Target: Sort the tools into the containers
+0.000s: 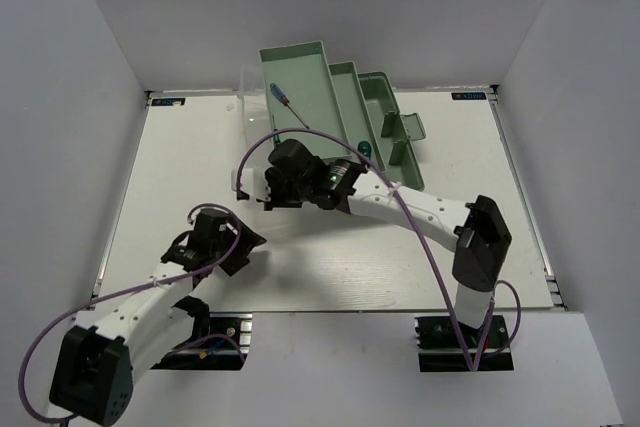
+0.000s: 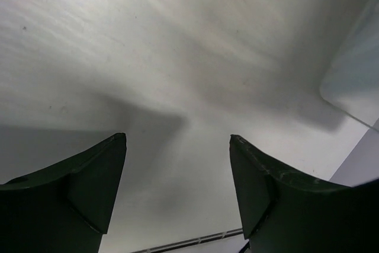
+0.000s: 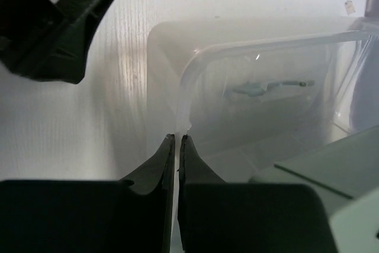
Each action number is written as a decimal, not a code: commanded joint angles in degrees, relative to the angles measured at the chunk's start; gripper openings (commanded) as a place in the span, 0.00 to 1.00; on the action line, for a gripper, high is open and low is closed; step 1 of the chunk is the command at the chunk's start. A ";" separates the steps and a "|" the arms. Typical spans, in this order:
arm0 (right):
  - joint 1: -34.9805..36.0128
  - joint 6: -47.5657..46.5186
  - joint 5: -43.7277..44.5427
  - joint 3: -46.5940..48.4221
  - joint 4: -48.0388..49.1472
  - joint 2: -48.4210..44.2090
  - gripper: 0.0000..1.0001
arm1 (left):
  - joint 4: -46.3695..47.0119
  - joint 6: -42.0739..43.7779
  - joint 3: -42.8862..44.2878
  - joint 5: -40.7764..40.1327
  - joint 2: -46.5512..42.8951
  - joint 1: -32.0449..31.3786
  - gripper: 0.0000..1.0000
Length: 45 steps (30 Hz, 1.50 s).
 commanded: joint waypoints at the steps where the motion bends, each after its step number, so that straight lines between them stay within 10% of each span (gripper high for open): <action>1: -0.49 -0.60 1.02 0.77 6.26 -8.17 0.00 | 9.10 0.42 -0.57 1.63 4.70 1.37 0.80; 11: -1.55 0.54 -1.61 -4.85 4.95 -13.02 0.00 | 23.49 -4.50 0.57 4.00 17.36 9.01 0.59; 22: -1.64 1.69 -4.08 -7.15 3.02 -15.30 0.00 | 30.73 3.76 28.68 19.55 43.55 11.22 0.59; 23: -1.64 0.99 -4.51 -6.97 2.40 -15.21 0.03 | 30.73 4.28 30.61 20.34 43.56 11.22 0.59; 27: -1.46 -0.16 -8.63 -3.90 -5.23 -15.56 0.79 | 30.73 4.28 31.77 20.97 44.27 11.75 0.59; 31: -1.98 -0.07 -14.44 -4.15 -8.33 -21.78 0.83 | 30.73 4.28 32.30 21.49 44.79 12.28 0.59; 35: -2.43 1.60 -13.06 -8.28 -0.44 -31.01 0.41 | 30.73 4.28 33.35 22.02 45.32 12.28 0.59; 36: -1.99 1.69 -7.91 -8.90 0.72 -31.64 0.03 | 30.21 4.28 33.96 22.02 45.32 12.28 0.59; 40: -4.97 2.22 20.98 -9.95 10.46 -32.62 0.00 | 29.67 4.28 38.09 22.55 45.85 12.28 0.59; 45: -18.58 9.65 33.18 -11.01 11.11 -31.56 0.00 | 23.17 8.94 52.23 22.63 48.74 10.61 0.59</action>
